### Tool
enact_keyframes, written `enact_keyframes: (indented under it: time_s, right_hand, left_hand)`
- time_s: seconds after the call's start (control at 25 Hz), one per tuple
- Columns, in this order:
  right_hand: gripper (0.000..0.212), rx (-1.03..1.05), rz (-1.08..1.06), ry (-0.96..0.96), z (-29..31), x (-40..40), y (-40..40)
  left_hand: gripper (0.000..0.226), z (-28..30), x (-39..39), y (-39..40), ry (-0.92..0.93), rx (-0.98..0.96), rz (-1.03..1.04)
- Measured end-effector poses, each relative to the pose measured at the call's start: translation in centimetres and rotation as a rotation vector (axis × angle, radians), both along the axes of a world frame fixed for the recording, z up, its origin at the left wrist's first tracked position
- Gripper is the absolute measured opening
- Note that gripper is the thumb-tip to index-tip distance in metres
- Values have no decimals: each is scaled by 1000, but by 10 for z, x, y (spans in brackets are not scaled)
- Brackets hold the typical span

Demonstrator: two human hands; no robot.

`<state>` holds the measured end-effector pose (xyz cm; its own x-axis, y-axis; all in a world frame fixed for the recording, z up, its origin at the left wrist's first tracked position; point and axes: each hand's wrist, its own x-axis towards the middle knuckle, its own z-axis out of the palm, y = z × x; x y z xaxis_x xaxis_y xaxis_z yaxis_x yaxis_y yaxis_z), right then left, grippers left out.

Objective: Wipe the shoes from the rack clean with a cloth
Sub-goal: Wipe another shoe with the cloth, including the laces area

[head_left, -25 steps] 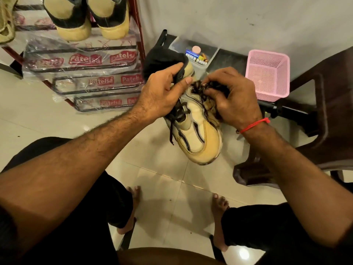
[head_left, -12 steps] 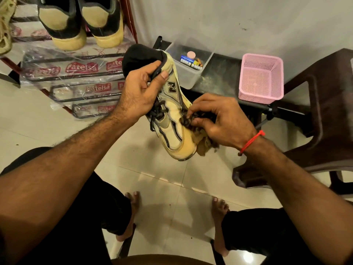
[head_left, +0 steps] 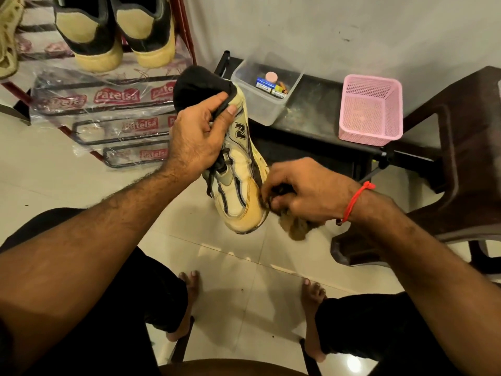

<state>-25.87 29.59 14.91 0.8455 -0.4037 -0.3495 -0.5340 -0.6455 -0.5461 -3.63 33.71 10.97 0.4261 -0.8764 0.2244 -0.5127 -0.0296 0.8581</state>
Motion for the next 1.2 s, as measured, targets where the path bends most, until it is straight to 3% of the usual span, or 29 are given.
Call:
enact_keyframes:
  time_s: [0.08, 0.12, 0.24, 0.36, 0.48, 0.6, 0.68, 0.8, 0.88, 0.96, 1.08, 1.12, 1.2]
  right_hand:
    - [19, 36, 138, 247, -3, -2, 8]
    - [21, 17, 138, 249, -5, -5, 8]
    - [21, -41, -113, -54, -2, -13, -10]
    - [17, 0, -466, -331, -3, -18, -21]
    - [12, 125, -767, -578, -3, -12, -28]
    - [17, 201, -938, -718, 1, -15, -41]
    - [17, 269, -988, -736, -4, -18, -44]
    - [15, 239, -995, -791, -5, -21, -47]
    - [17, 46, -965, -949, 3, -19, -46]
    - [32, -237, -870, -992, 5, -13, -42]
    - [64, -606, -585, -615, -10, -2, -31]
    - [63, -663, -505, -547, -19, 0, -28]
    - [45, -614, -406, -611, -30, 10, -13]
  left_hand:
    - [44, 3, 4, -3, 19, -30, 79]
    - [38, 6, 8, -5, 35, -55, 143]
    - [34, 12, 19, -12, 202, -30, 314]
    - [37, 20, 15, -12, 649, 210, 386]
    - [44, 27, 5, -5, 966, 378, 160]
    - [27, 28, -12, -2, 934, 352, -74]
    - [32, 24, -18, -4, 880, 281, -111]
    - [48, 20, -18, -10, 754, 199, 42]
    - [39, 18, -20, -11, 748, 211, 104]
    - [35, 18, -29, -9, 834, 272, 104]
    - [20, 24, -41, -7, 1072, 330, 128]
    - [18, 25, -41, -9, 1133, 324, 126]
    - [22, 26, -40, -9, 1213, 325, 121]
